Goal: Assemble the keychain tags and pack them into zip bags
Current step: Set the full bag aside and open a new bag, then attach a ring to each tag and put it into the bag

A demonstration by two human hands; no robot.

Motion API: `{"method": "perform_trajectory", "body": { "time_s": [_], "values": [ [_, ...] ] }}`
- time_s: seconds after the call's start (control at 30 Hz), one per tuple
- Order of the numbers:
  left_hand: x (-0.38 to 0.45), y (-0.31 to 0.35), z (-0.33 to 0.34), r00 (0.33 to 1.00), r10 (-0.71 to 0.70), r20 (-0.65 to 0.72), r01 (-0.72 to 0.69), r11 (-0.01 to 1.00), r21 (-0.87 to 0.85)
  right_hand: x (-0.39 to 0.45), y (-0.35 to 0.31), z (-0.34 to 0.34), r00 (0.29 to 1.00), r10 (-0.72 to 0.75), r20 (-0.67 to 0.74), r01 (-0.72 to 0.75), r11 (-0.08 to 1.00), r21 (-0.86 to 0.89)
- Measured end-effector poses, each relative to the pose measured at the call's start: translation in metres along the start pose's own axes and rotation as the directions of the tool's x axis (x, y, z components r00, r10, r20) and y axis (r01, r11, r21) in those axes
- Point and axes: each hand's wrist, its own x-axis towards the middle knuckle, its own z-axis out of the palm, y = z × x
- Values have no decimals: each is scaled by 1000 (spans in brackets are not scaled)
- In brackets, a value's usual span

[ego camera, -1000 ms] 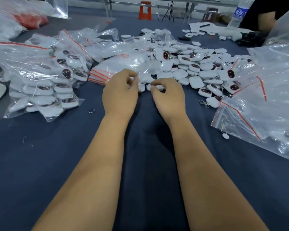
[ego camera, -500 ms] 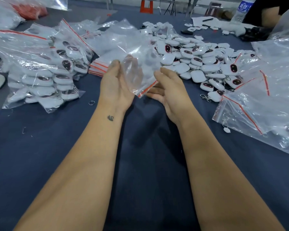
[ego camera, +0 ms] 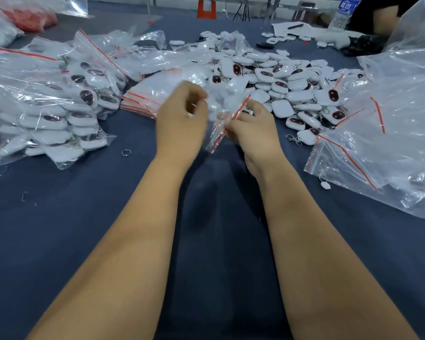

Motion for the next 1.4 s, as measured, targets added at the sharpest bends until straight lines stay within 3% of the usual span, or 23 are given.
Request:
{"method": "perform_trajectory", "body": {
  "time_s": [0.07, 0.13, 0.33, 0.5, 0.6, 0.7, 0.8, 0.87, 0.9, 0.97, 1.03, 1.1, 1.2, 1.27, 1.33, 1.4],
  "values": [
    [-4, -2, 8, 971, -44, 233, 29, 997, 67, -2, -2, -1, 1000, -6, -22, 7, 1000, 17],
    [-5, -7, 11, 943, -66, 325, 26, 992, 125, -3, -3, -1, 998, -13, -59, 13, 1000, 0],
    [-3, -8, 8, 940, -141, 310, 132, 990, 49, -8, -8, 0, 997, -30, -72, 26, 998, -54],
    [-4, 0, 3, 942, -62, 329, 46, 997, 58, -8, -6, -2, 997, -36, -73, 27, 993, -115],
    [-4, 1, 1, 928, -111, 356, 107, 994, 30, -8, -7, -2, 998, -35, -48, 30, 994, -107],
    [-2, -2, 3, 948, -202, 248, 194, 979, 54, -8, -6, -2, 997, -62, -38, 55, 982, -180],
    [4, -3, -1, 975, -164, -150, 173, 984, 48, -7, -5, -3, 990, -98, -102, 59, 942, -331],
    [6, -4, -5, 959, -101, -264, 103, 995, -7, -7, -5, -1, 988, -103, -115, 54, 928, -369],
    [4, -5, -4, 975, -73, -212, 74, 997, -2, -7, -5, 0, 989, -106, -101, 60, 923, -380],
    [0, -6, 0, 998, -48, 32, 45, 995, 86, -8, -6, 4, 992, -114, -56, 84, 922, -378],
    [-3, -8, 3, 964, -48, 260, -18, 969, 245, -9, -6, 5, 989, -141, -32, 117, 913, -391],
    [-1, -8, 2, 956, -48, 290, -34, 962, 271, -8, -8, 4, 983, -169, -68, 123, 891, -437],
    [6, -10, -1, 986, -147, 81, 140, 986, 88, -9, -13, -1, 983, -160, -88, 116, 920, -375],
    [11, -11, -8, 959, -230, -165, 228, 973, -30, -11, -17, -2, 992, -120, -46, 102, 955, -277],
    [15, -9, -19, 878, -166, -448, 157, 986, -58, -10, -16, -4, 991, -97, -87, 75, 969, -235],
    [16, -4, -26, 773, 30, -634, -34, 999, 6, -8, -14, -7, 977, -124, -174, 61, 943, -328]
  ]
}}
